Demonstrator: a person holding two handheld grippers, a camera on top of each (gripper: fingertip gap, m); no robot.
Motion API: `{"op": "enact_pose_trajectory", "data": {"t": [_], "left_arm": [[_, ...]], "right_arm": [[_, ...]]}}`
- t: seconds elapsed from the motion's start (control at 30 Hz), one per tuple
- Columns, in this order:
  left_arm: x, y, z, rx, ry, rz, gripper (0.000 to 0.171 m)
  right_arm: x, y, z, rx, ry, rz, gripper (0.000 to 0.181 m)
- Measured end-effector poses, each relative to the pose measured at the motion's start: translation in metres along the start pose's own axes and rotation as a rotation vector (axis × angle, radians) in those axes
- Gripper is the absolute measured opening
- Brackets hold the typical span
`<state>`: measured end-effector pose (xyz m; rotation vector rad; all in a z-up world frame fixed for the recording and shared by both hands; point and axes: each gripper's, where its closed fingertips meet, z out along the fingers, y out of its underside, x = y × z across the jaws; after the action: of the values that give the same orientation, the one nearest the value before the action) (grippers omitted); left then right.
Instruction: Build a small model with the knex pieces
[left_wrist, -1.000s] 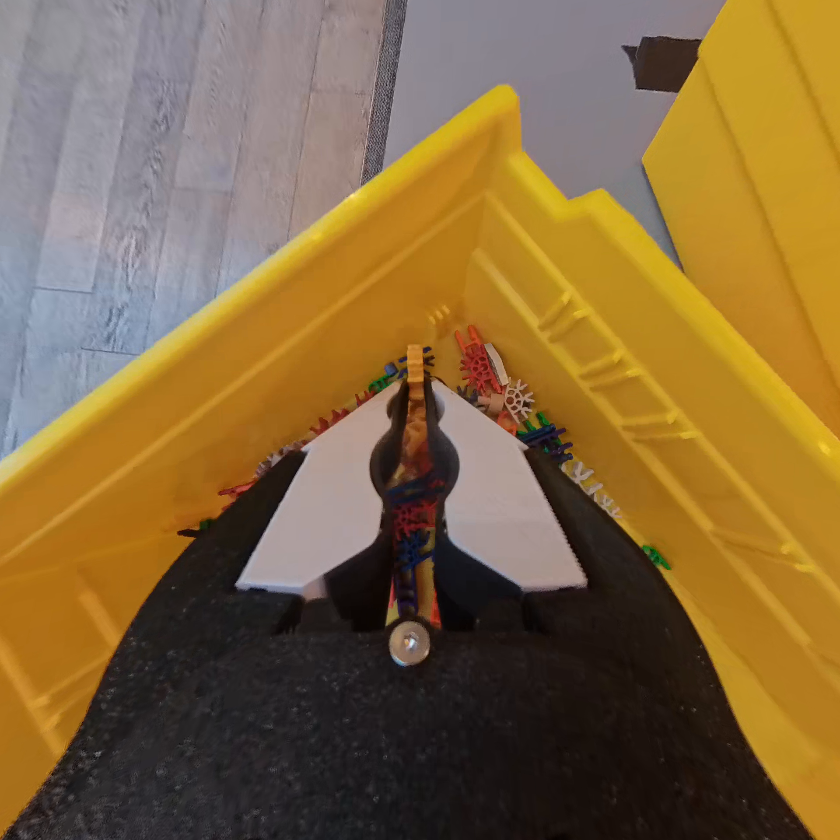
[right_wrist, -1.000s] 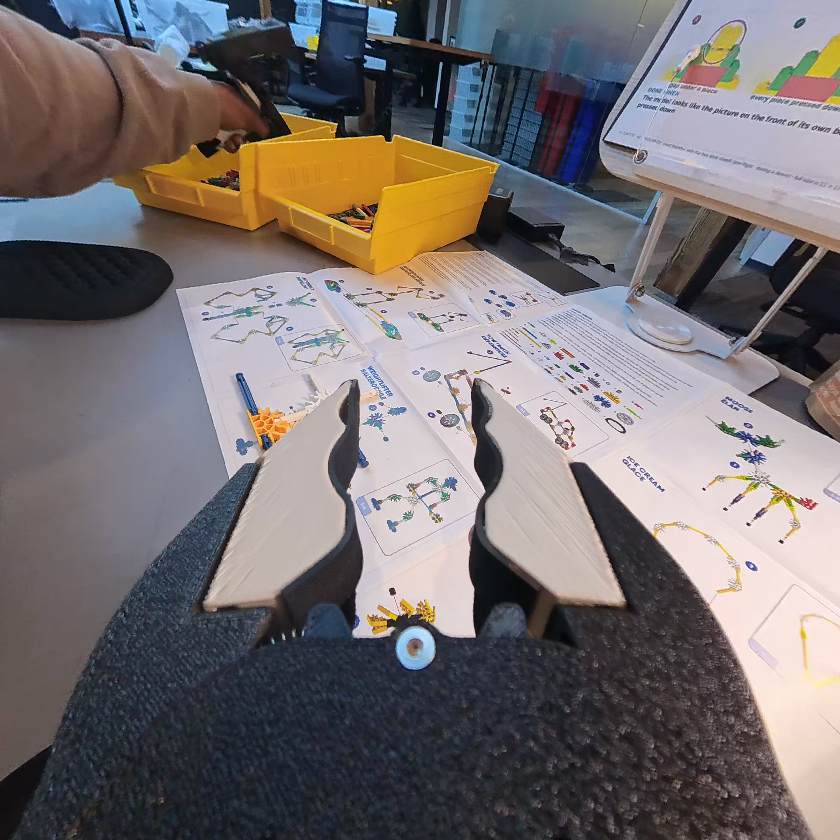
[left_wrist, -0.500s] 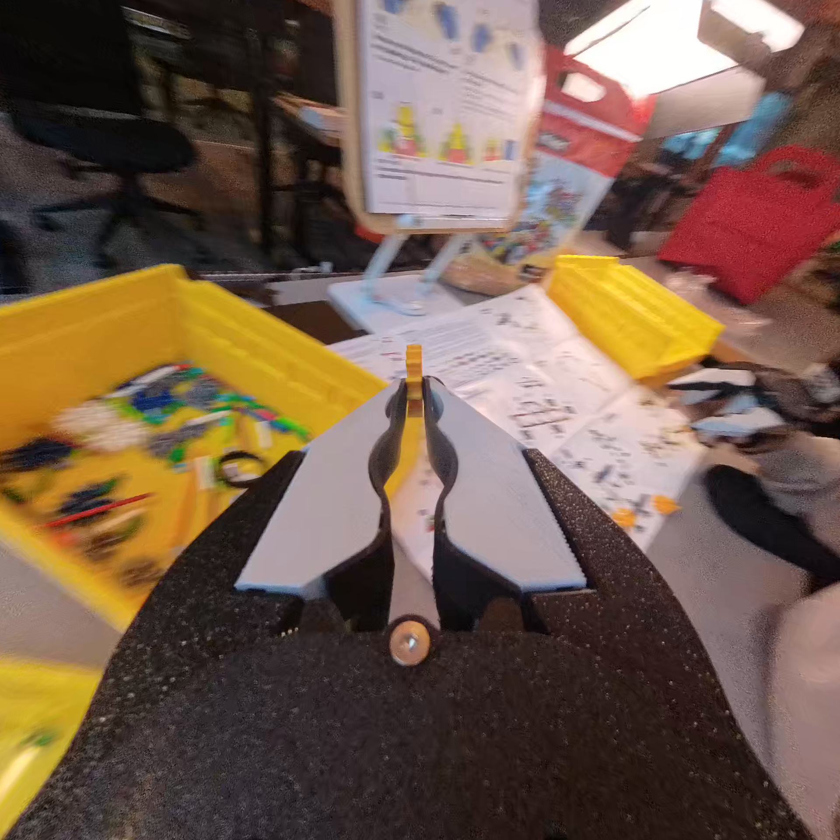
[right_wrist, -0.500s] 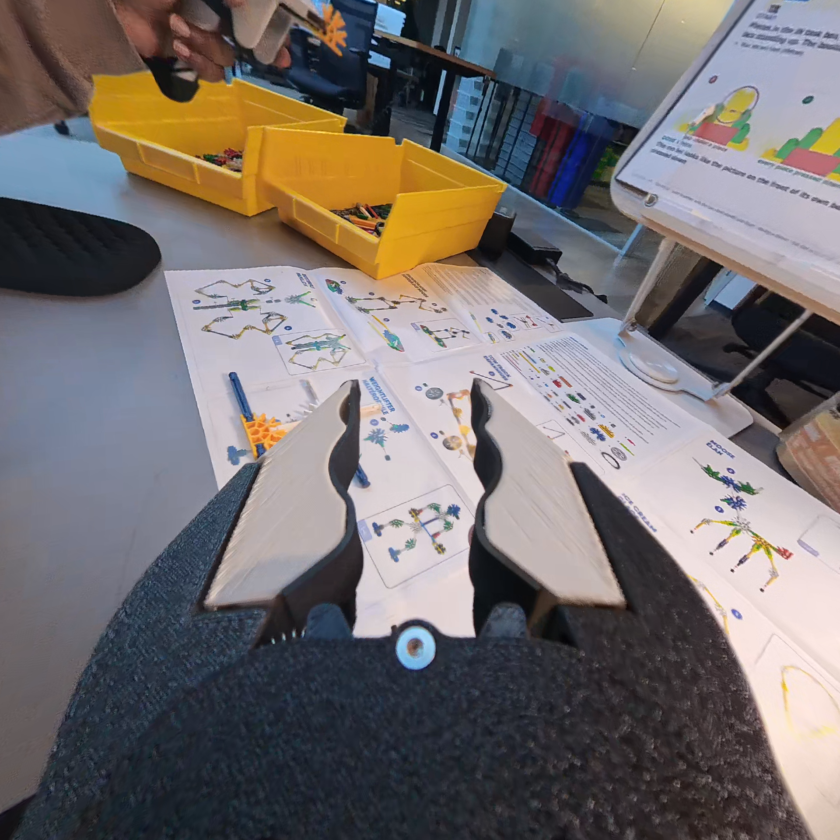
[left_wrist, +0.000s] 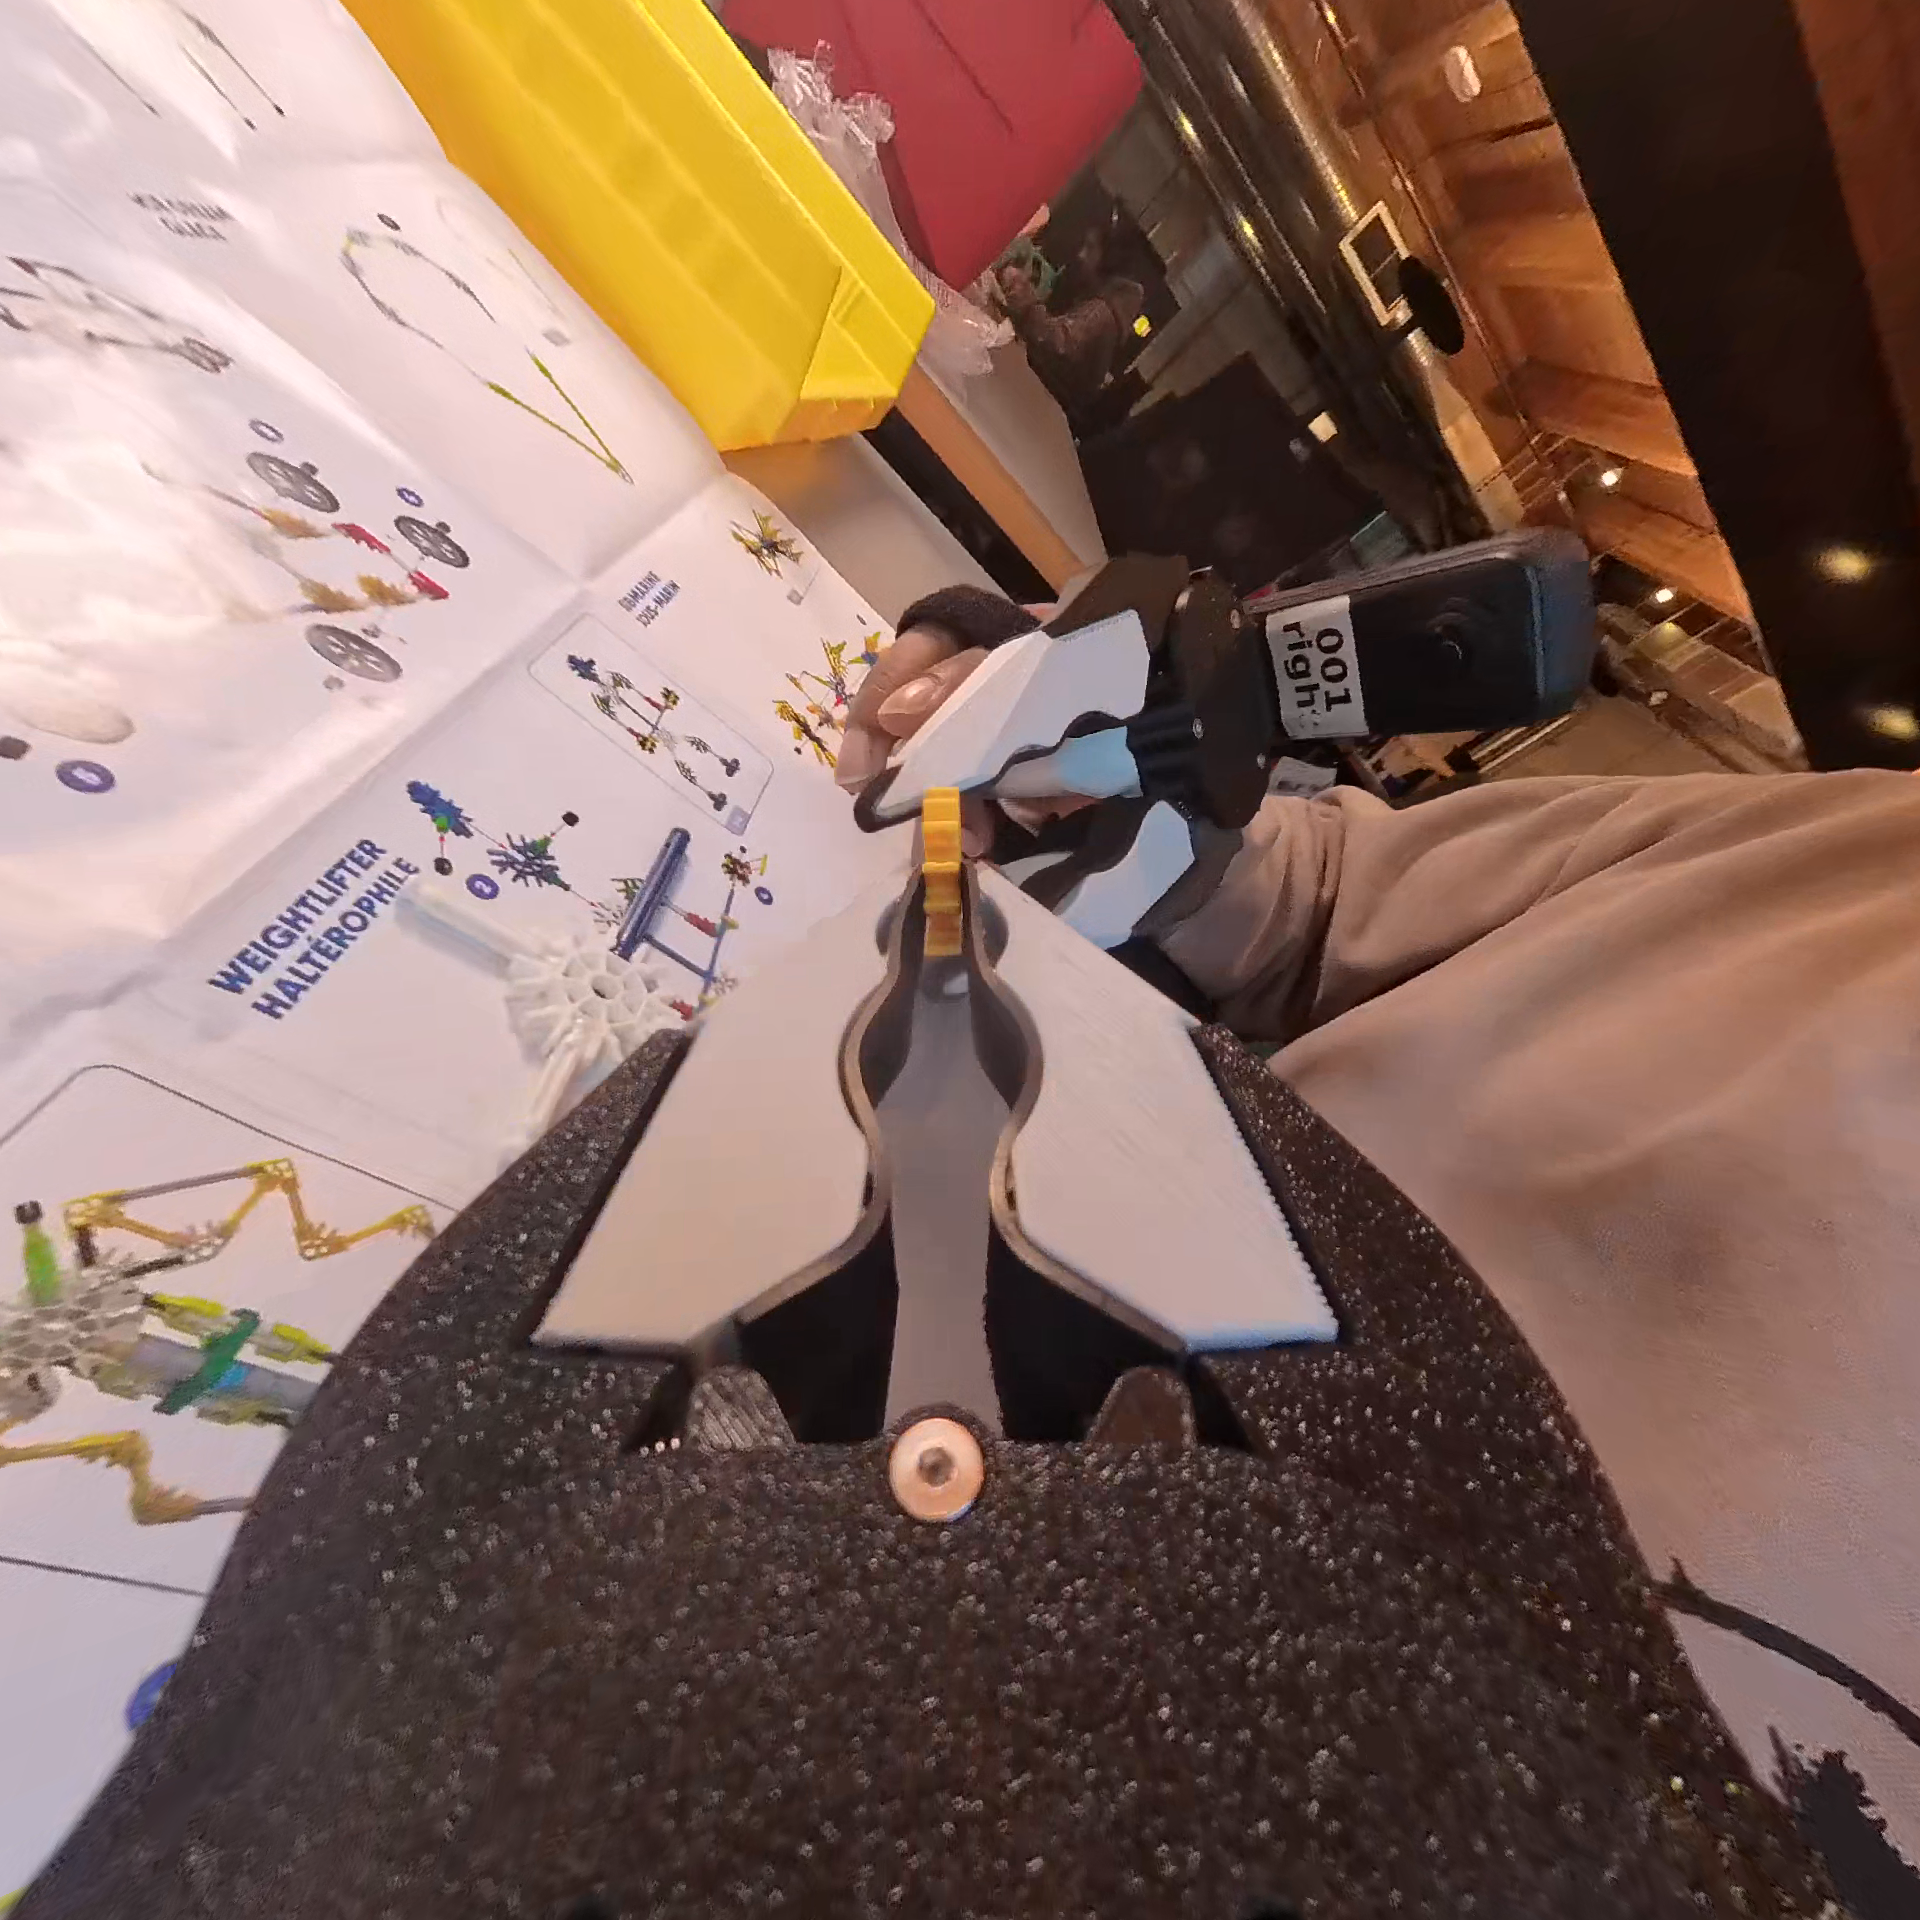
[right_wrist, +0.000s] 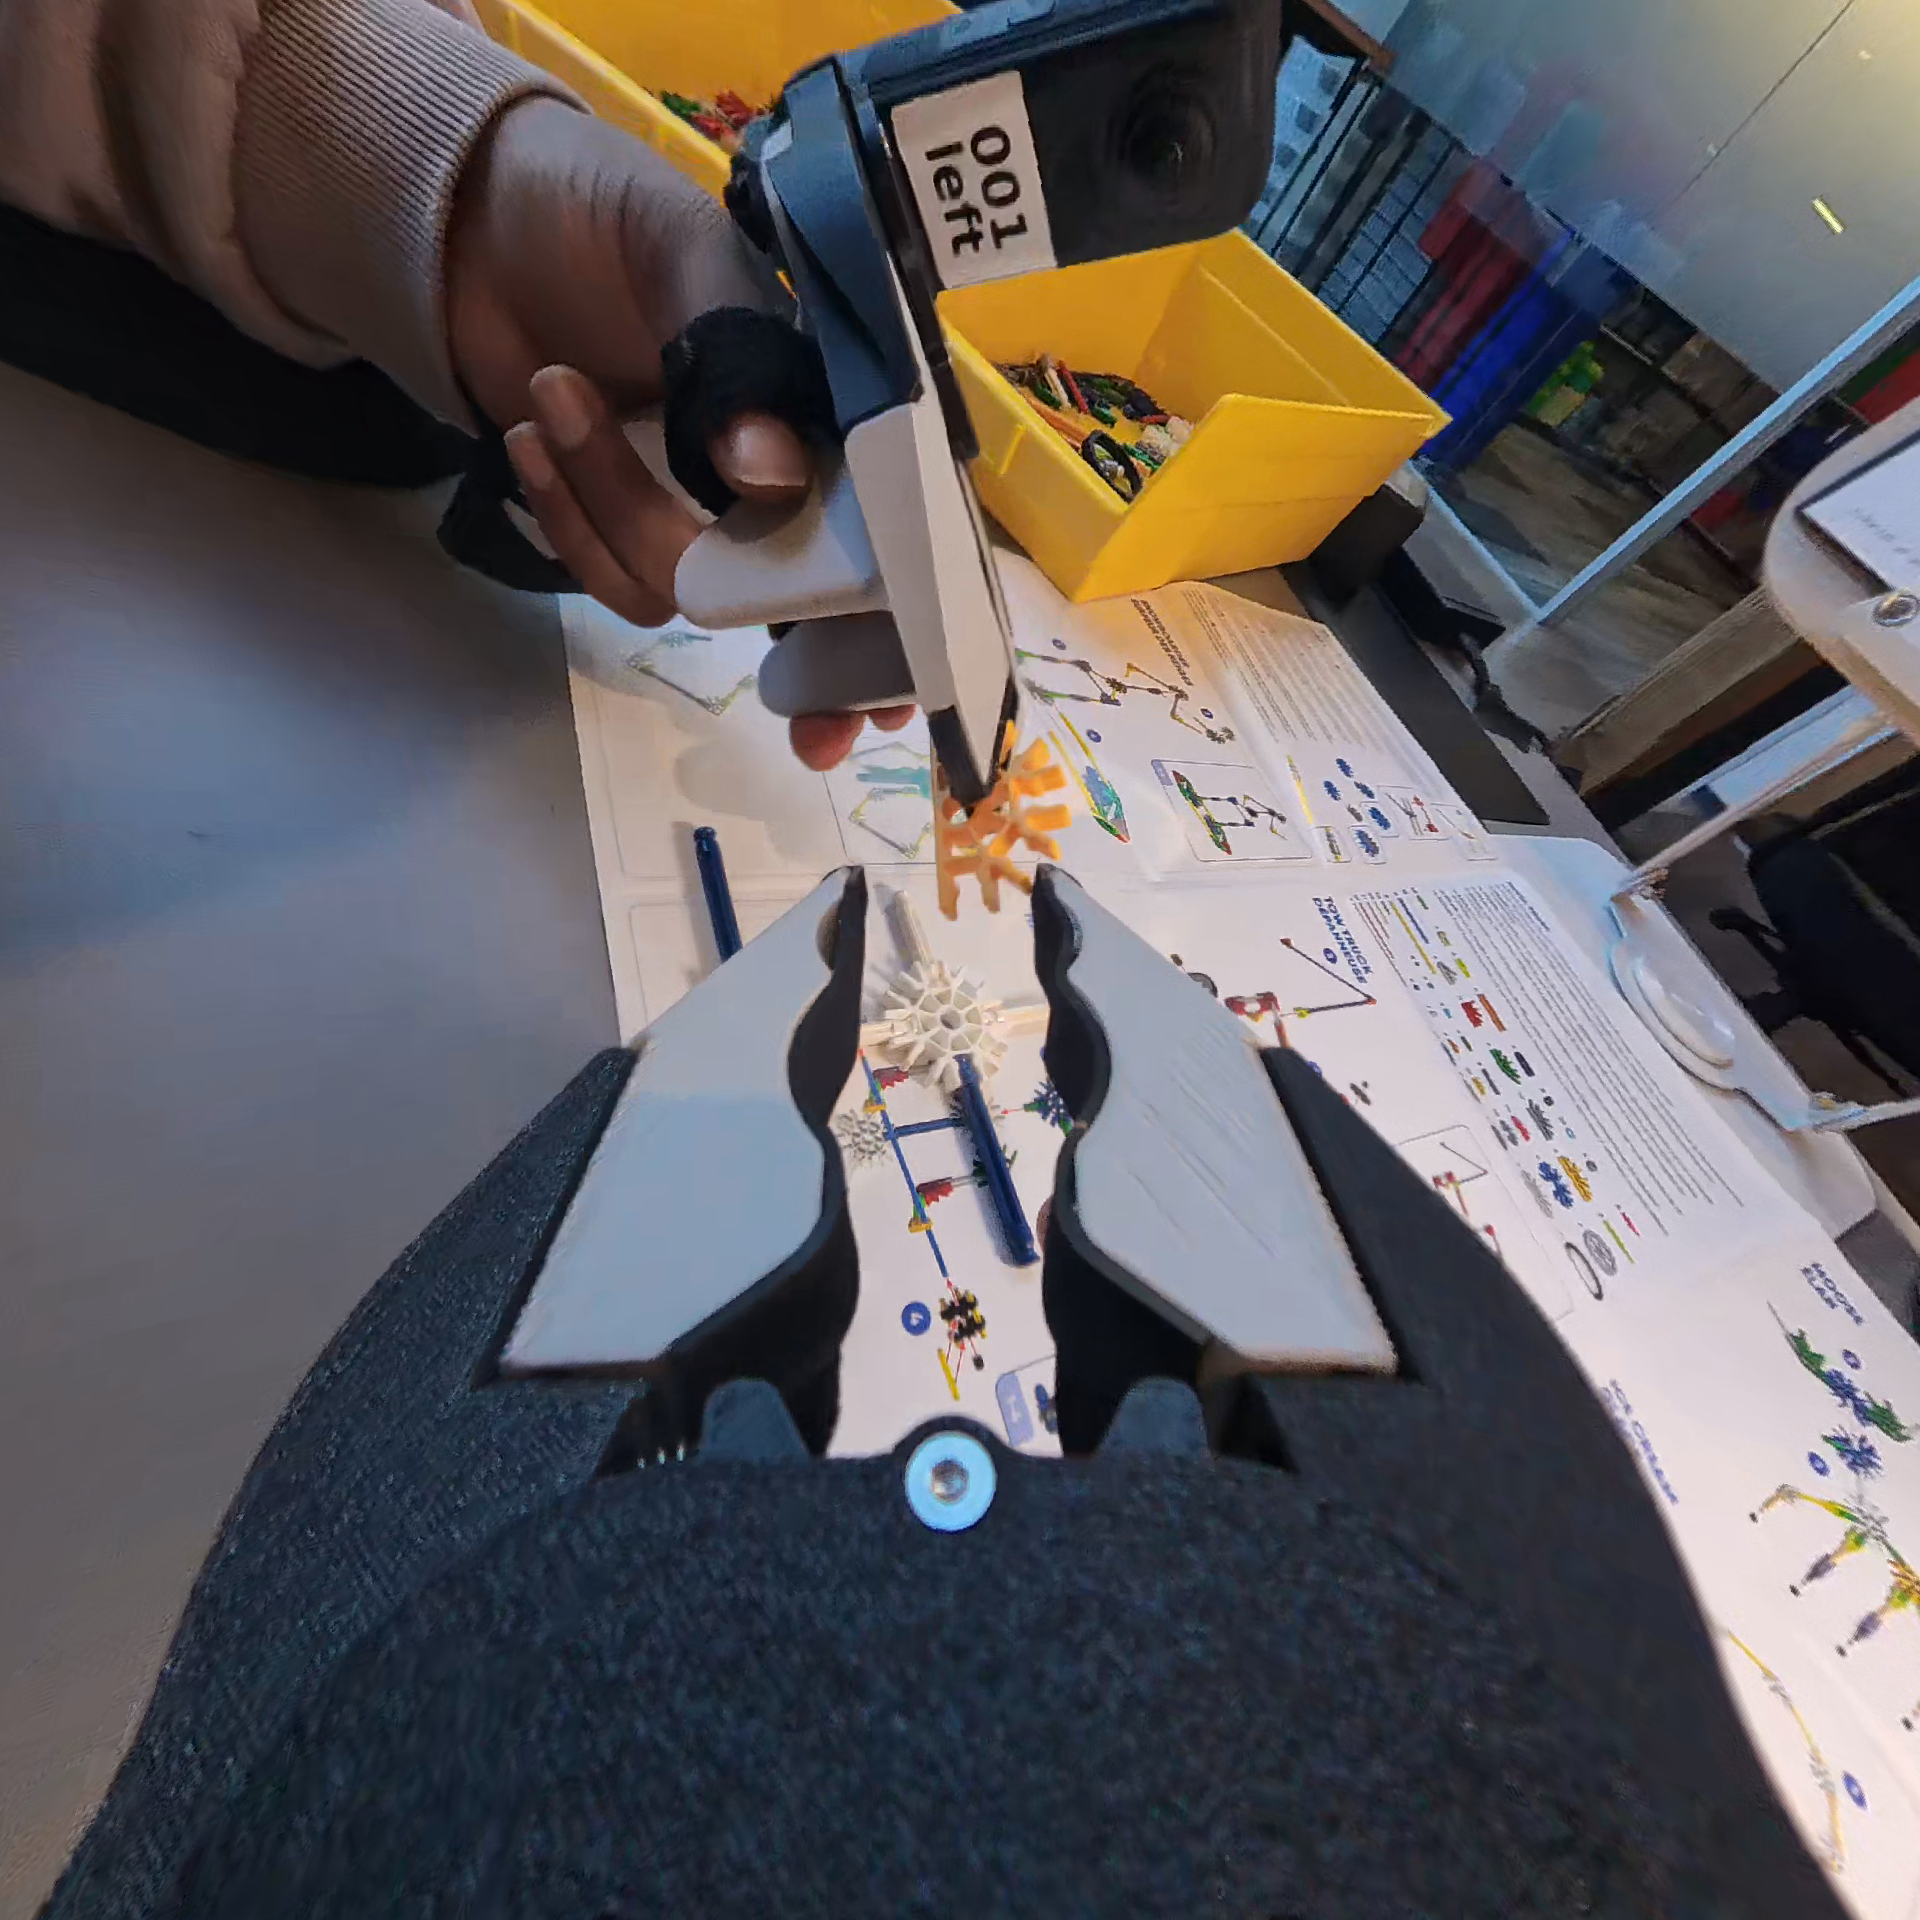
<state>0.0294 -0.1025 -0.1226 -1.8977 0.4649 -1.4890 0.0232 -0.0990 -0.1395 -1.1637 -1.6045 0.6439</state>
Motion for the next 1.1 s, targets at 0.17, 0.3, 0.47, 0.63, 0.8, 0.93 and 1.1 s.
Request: {"op": "enact_pose_trajectory", "data": {"t": [0.17,0.3,0.47,0.63,0.8,0.93,1.1], "left_arm": [[-0.003,0.006,-0.003,0.013,0.036,-0.086,0.004],[-0.013,0.011,-0.009,-0.042,-0.071,0.086,0.018],[-0.007,0.022,-0.016,-0.194,-0.235,0.561,0.039],[-0.010,0.029,-0.016,-0.240,-0.278,0.649,0.017],[-0.023,0.028,-0.030,-0.276,-0.302,0.607,0.014],[-0.053,0.030,-0.077,-0.377,-0.414,0.521,0.014],[-0.067,0.050,-0.100,-0.456,-0.415,0.442,0.013]], "right_arm": [[0.002,0.001,0.008,-0.003,-0.001,0.000,0.016],[-0.007,0.005,0.010,-0.026,-0.081,0.097,0.015],[-0.018,-0.002,0.012,-0.040,-0.163,0.211,0.015],[-0.022,-0.002,0.015,-0.047,-0.192,0.209,0.015],[-0.015,0.009,0.007,-0.087,-0.200,0.211,0.034],[0.006,0.024,-0.030,-0.152,-0.186,0.235,0.038],[-0.021,0.060,-0.061,-0.343,-0.313,0.234,0.038]]}}
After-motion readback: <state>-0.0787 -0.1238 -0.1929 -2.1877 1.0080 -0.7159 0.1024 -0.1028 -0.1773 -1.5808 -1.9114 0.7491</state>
